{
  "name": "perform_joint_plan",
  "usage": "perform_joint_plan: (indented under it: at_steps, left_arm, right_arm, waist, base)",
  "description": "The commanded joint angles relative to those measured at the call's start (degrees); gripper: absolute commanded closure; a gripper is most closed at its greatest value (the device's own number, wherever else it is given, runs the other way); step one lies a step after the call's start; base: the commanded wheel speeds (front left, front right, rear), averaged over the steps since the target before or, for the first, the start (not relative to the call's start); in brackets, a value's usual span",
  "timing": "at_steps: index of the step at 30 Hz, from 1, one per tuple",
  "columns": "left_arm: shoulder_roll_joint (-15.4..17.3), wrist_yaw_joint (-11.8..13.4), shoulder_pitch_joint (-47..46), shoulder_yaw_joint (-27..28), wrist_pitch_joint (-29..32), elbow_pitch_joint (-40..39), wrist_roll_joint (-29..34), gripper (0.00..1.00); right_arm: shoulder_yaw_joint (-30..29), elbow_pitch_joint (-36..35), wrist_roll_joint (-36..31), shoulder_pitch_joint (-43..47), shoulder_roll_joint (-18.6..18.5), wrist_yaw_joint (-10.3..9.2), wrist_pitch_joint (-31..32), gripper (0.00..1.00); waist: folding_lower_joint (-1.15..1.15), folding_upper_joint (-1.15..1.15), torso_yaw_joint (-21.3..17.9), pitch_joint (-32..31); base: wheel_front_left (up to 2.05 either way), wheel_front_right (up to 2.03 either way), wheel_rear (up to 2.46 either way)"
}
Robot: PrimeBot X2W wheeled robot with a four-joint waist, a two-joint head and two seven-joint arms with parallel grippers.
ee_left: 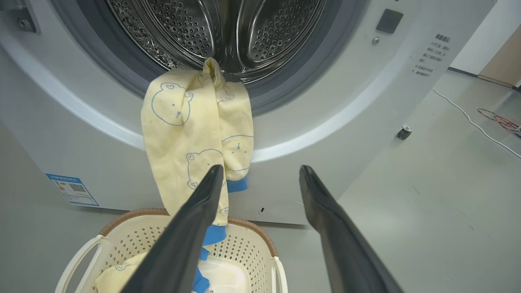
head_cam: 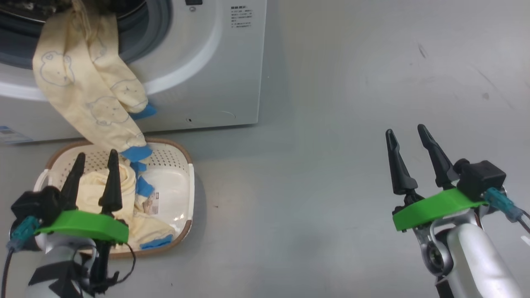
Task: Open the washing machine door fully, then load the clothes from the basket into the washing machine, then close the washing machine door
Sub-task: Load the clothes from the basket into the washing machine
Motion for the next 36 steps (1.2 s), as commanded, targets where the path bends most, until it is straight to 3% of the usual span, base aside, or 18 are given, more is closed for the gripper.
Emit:
perform_joint_plan:
  at_steps: [1, 13, 28, 36]
  left_arm:
    - [2.51, 0.03, -3.60, 1.81, -0.56, -0.48, -0.47, 0.00]
    - [5.37, 0.03, -14.11, 2.08, -0.56, 7.96, -3.18, 0.00]
    - [12.30, 0.61, -29.23, 4.38, -0.55, 22.23, -4.01, 0.00]
    - [14.38, 1.23, -35.70, 5.41, -0.53, 29.74, -4.58, 0.00]
  right_arm:
    - [1.26, -2.49, -0.29, -2.60, -0.07, 0.00, -0.55, 0.00]
    - [1.57, -4.03, 0.22, -5.18, -0.07, 0.00, -0.55, 0.00]
    - [3.15, -5.50, 1.18, -6.84, -0.07, 0.00, -0.55, 0.00]
    - [3.61, -6.26, 2.35, -7.53, -0.07, 0.00, -0.55, 0.00]
  waist:
    - [-0.01, 0.00, -0.62, 3.71]
    - [-0.01, 0.00, -3.64, 11.83]
    - [-0.01, 0.00, -9.01, 18.84]
    - [-0.01, 0.00, -10.79, 21.18]
  base:
    - [0.00, 0.00, 0.00]
    - [0.00, 0.00, 0.00]
    - [0.00, 0.00, 0.00]
    - [0.00, 0.00, 0.00]
